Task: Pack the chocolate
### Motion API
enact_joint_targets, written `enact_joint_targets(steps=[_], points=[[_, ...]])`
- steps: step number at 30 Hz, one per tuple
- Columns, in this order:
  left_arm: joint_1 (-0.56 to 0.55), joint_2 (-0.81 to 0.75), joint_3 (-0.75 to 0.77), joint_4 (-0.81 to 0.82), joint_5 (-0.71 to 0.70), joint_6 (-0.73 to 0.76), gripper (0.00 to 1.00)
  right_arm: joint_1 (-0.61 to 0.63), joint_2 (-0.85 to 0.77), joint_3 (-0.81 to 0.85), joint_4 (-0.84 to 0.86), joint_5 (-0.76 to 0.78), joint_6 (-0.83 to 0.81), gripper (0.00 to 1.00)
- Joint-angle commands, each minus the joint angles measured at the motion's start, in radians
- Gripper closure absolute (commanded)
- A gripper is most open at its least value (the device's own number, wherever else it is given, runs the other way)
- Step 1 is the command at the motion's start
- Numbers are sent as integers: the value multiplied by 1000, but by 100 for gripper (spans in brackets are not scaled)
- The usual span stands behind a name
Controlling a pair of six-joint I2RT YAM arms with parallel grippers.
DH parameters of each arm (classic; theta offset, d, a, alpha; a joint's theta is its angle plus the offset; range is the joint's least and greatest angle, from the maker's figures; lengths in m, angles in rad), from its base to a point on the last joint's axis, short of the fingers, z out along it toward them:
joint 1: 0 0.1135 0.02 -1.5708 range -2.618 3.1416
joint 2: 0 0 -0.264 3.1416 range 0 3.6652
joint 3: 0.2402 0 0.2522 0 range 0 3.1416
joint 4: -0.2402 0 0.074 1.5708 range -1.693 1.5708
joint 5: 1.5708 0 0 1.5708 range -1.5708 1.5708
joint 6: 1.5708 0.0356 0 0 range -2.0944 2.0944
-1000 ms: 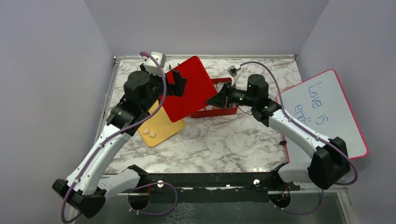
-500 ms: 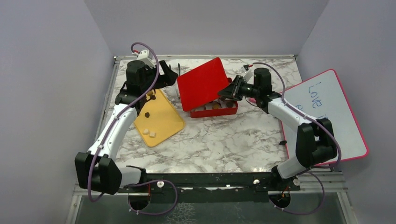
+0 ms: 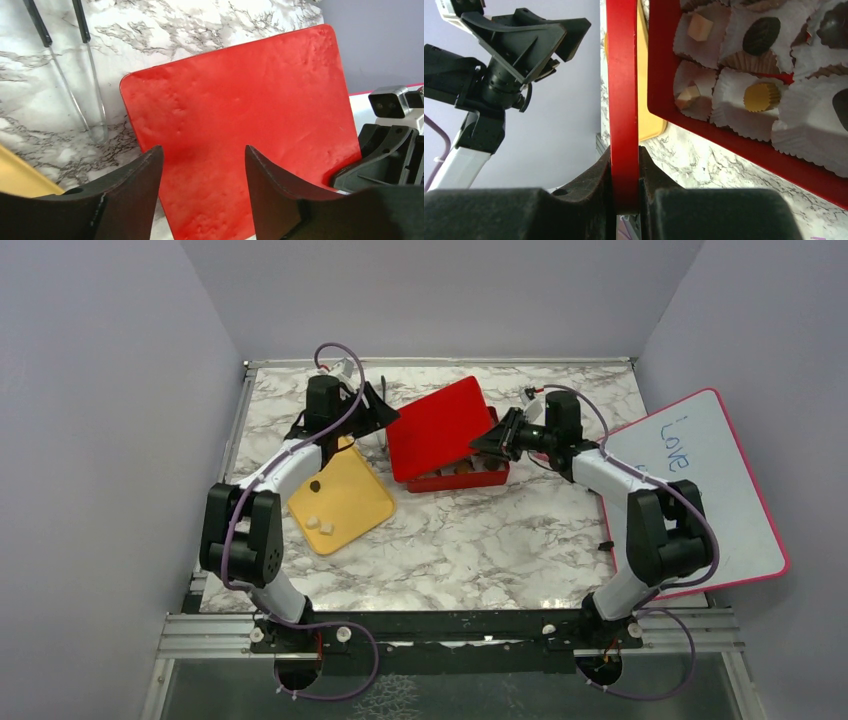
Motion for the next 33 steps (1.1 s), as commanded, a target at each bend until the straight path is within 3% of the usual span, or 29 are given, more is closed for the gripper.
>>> enact_joint_targets(steps=[1,5,11,15,20,27,33], points=[[5,92,46,99,84,-51,42,-13,15,-12,71,-47,33,99],[5,168,73,100,135,-45,47,-25,25,-23,75,-33,33,99],[4,201,99,66,137,10,32,-42,52,-13,74,-59,22,99],[3,208,98,69,128,26,31,-52,66,-21,74,-64,18,99],[0,237,107,67,126,18,34,-61,66,-49,96,-68,19,99],[-9,272,122,61,119,16,49,-72,76,-63,114,-69,23,99],[-20,307,138,63,148,31,48,-75,75,-72,113,-59,17,95]])
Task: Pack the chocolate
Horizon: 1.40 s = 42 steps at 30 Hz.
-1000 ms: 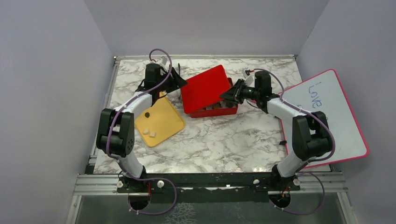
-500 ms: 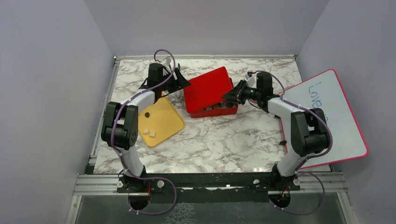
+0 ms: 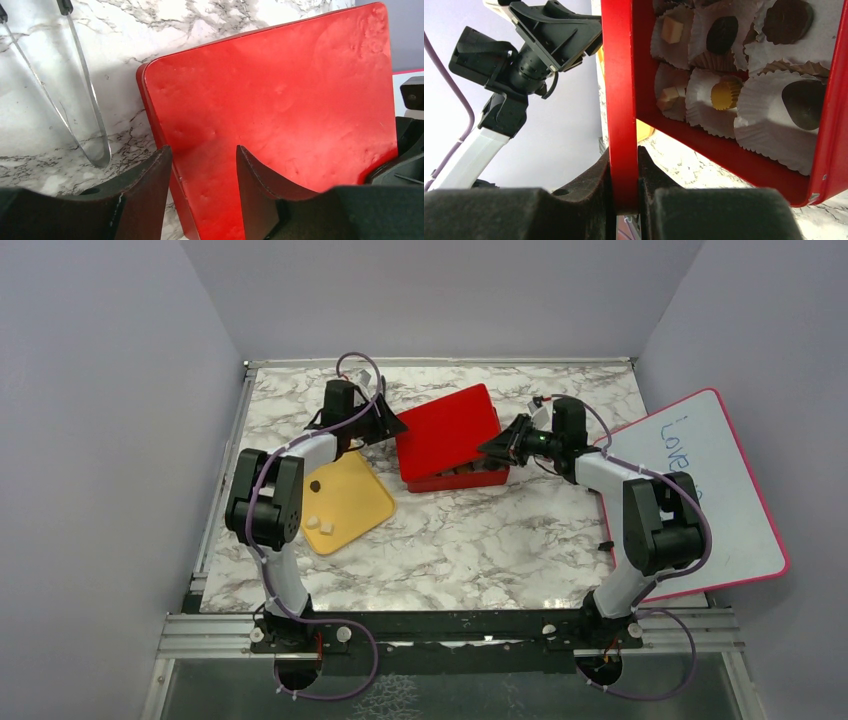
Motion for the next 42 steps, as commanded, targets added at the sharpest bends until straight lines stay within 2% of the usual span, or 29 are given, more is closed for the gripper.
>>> enact_joint_targets(steps=[1,4,6,9,12,20,25,28,31,37,42], points=[[-17,33,56,6,41,31,48,-9,11,-12,43,-15,-5,95],[-26,45,67,1,42,48,48,-10,17,-14,46,-8,-4,93],[-28,57,77,-4,41,52,53,-10,22,-15,48,-2,-1,92],[-30,76,97,-14,50,52,64,-10,36,-17,61,-4,-2,87],[-37,86,111,-33,49,64,66,-10,47,-20,60,0,-8,86],[-45,70,157,-123,33,121,41,-21,59,-18,80,0,4,88],[-45,31,155,-172,-77,135,32,-35,52,-13,76,12,5,88],[-45,26,159,-201,-84,143,26,-42,57,-21,84,15,11,88],[-45,26,159,-201,-66,151,23,-49,71,-35,108,8,29,89],[-45,15,163,-213,-92,157,26,-66,87,-63,163,0,74,90],[-46,34,172,-223,-123,171,43,-72,104,-70,219,-26,94,91]])
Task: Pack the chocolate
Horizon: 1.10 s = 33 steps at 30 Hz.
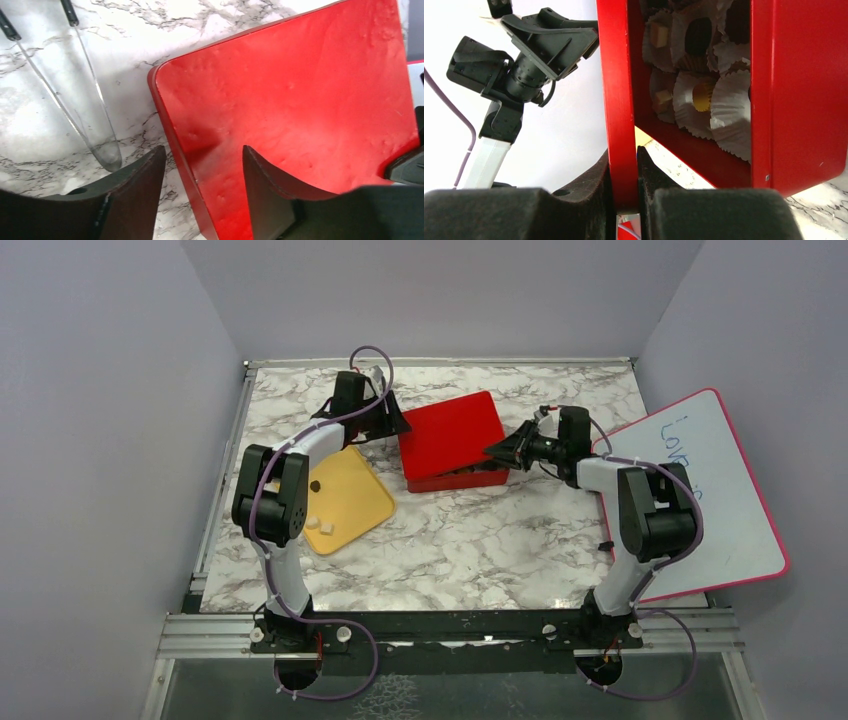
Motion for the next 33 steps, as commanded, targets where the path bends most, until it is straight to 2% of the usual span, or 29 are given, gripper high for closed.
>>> enact_joint_targets(steps=[1,4,7,13,17,20,23,33], points=[[-5,-9,24,-13,-50,28,46,-13,27,-11,75,16,-11,91],[-5,21,31,-3,-37,30,51,-15,21,-22,56,35,-7,91],[-6,48,43,9,0,18,62,-14,20,-37,58,42,-7,90],[-16,59,52,24,7,43,68,-15,10,-56,41,56,-25,79],[-17,76,67,30,8,48,73,-15,-16,-37,-42,108,-80,68],[-18,90,77,28,11,46,74,-16,-34,-21,-122,154,-122,56],[-19,96,76,28,6,52,75,-16,-61,-26,-177,211,-161,50],[-23,103,87,-3,-14,91,75,-16,-191,-46,-353,369,-291,44]])
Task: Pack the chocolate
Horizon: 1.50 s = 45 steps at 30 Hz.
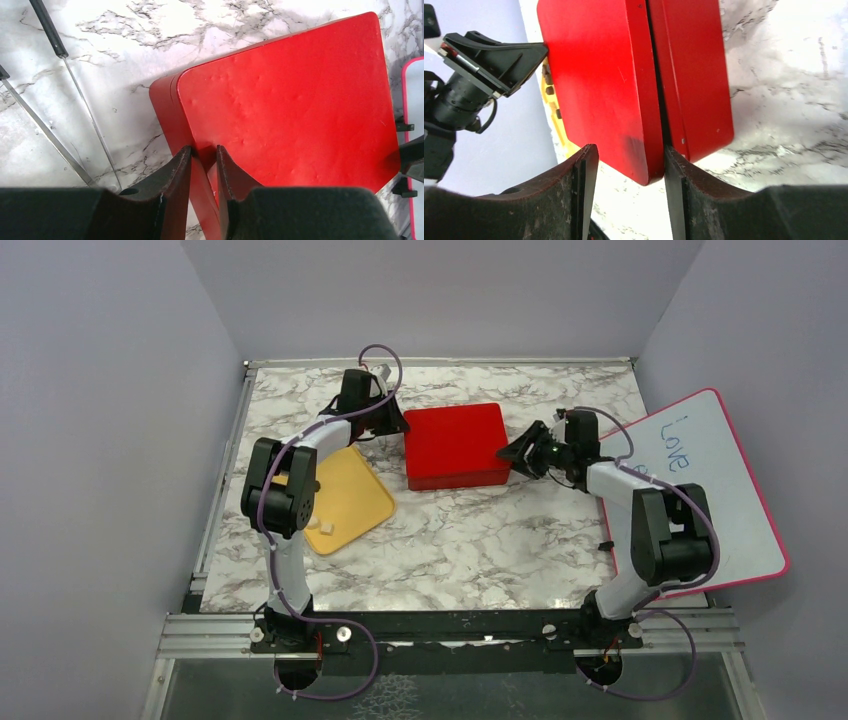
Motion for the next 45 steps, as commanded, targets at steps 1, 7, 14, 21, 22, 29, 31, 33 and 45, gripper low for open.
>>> enact_joint_targets(steps=[1,7,14,21,22,29,31,33,45], points=[[-10,23,24,-22,-8,36,75,-4,-81,-9,-147,132,-102,44],[-13,28,26,-24,-11,31,67,-3,-129,16,-224,187,-145,40],[-17,28,34,-31,-9,30,62,-4,-93,88,-213,194,-204,39],[-17,25,60,-40,-2,30,53,-3,-12,194,-263,208,-263,39],[-18,27,66,-42,-2,28,52,-3,-4,208,-268,214,-269,39],[-18,48,100,-68,-27,32,43,-2,64,267,-272,214,-326,39],[-18,51,102,-66,-36,31,42,-3,80,278,-265,210,-333,39],[-18,57,105,-64,-37,31,42,-3,93,290,-256,204,-337,40],[-18,61,147,-63,-77,31,37,-3,165,424,-275,198,-421,42]])
